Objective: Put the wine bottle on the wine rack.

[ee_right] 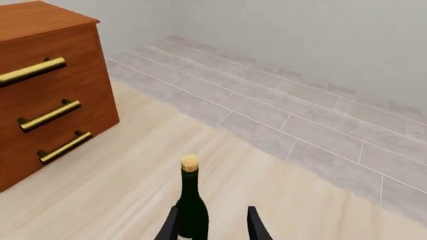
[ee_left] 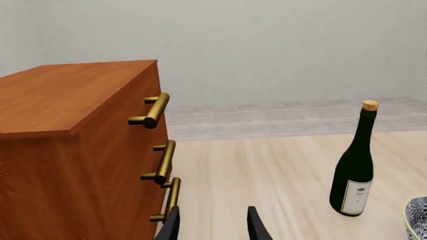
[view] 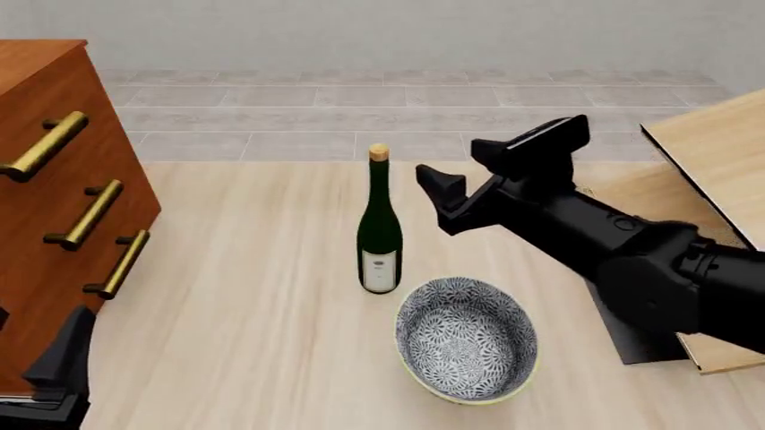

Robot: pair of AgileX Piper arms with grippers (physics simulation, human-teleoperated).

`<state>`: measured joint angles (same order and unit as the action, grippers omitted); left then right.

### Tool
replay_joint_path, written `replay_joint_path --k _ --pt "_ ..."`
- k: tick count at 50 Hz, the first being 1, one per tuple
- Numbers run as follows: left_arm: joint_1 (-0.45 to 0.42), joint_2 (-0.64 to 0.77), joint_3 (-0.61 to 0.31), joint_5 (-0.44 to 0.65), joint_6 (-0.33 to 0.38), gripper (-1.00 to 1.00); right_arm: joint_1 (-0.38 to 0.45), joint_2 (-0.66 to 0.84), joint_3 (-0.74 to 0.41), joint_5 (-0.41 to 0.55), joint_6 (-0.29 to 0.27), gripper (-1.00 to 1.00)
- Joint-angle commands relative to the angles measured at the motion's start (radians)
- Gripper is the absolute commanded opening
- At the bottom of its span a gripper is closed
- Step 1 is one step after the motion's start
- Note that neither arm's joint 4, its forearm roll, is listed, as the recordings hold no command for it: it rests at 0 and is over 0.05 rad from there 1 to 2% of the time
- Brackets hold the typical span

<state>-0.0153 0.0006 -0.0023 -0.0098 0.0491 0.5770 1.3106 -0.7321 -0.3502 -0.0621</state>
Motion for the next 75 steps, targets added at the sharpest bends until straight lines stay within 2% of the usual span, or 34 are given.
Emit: replay_joint_path --k 1,25,75 --pt "0.003 0.0 -0.002 -0.002 -0.005 1.0 0.018 0.042 -0.049 0.008 0.006 1.0" --pt "0.009 0.0 0.0 -0.001 -0.006 1.0 0.041 0.188 -0.16 -0.021 0.004 1.0" --pt "0.02 0.0 0.002 0.008 0.002 1.0 0.067 0.387 -0.261 -0.082 0.031 1.0"
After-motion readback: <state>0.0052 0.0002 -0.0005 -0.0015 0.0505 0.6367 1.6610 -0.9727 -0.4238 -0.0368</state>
